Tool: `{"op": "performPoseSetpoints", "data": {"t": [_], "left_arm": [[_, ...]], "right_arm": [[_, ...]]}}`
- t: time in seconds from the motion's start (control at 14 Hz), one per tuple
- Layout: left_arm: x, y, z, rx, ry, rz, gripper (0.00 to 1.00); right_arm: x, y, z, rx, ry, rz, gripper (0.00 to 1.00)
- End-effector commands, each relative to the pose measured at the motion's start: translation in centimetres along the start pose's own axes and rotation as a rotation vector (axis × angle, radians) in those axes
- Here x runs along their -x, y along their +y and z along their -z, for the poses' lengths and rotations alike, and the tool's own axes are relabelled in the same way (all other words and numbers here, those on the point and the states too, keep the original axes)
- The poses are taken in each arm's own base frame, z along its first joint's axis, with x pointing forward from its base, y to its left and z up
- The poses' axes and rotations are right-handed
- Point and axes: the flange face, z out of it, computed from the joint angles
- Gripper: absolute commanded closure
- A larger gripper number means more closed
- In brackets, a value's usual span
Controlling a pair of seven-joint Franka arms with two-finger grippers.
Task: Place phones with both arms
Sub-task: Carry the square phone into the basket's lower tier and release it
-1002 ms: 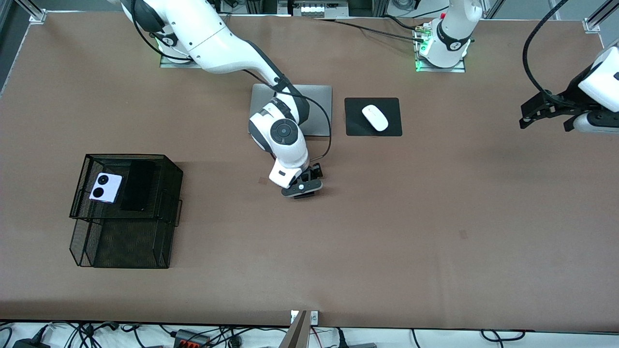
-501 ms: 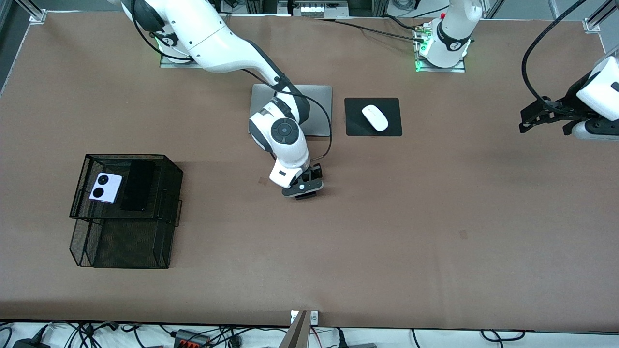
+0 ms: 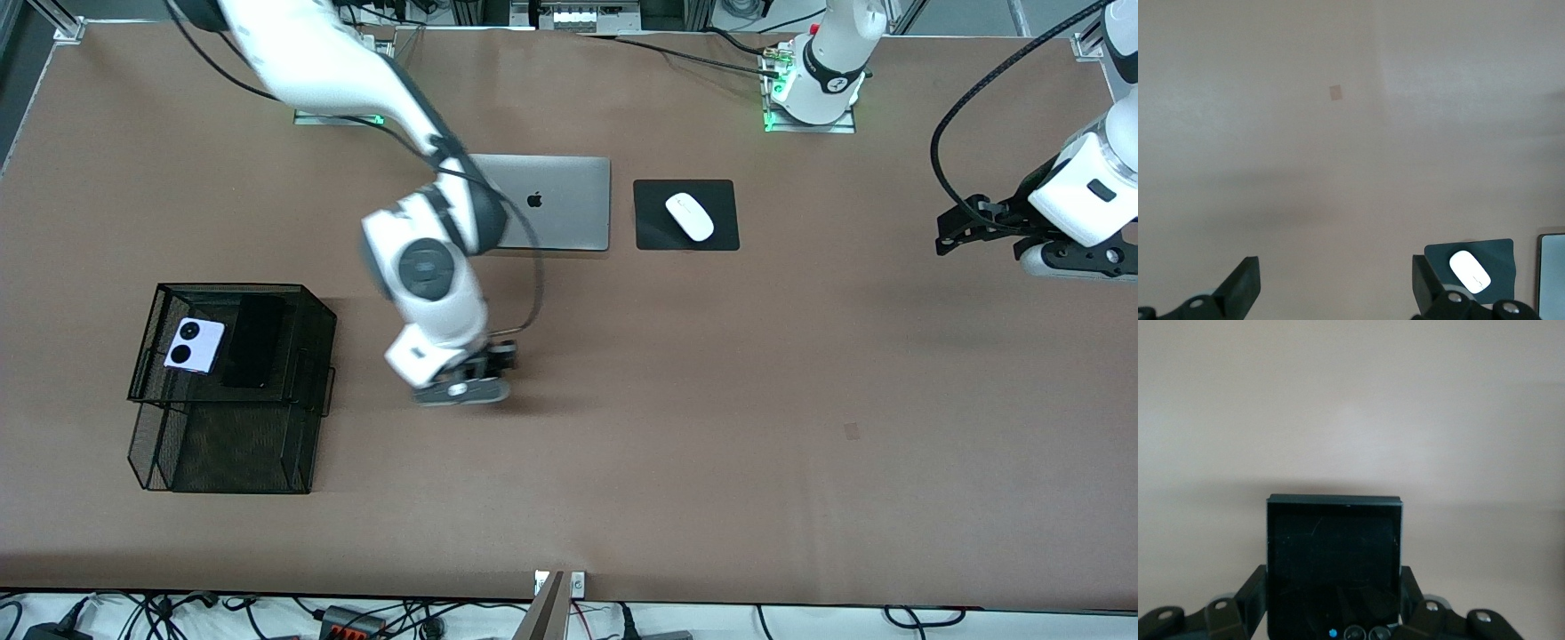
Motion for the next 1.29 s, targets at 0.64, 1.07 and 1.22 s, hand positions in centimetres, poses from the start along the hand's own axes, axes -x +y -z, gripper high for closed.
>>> {"op": "performPoseSetpoints", "data": {"t": [0.64, 1.07, 1.22], "left_arm": [[0.1, -0.2, 1.0, -0.011, 0.015, 0.010, 0.00], [-0.3, -0.1, 0.1, -0.015, 0.000, 0.008, 0.00], [-0.5, -0.2, -0.1, -0.015, -0.002, 0.010, 0.00]], "right_arm": [[-8.5, 28.5, -2.0, 0.074, -0.054, -0.104, 0.73], [-8.7, 34.7, -8.5, 0.065, -0.031, -0.035, 0.73], [-7.9, 36.3, -9.9, 0.064, -0.057, -0.026, 0.72]]}}
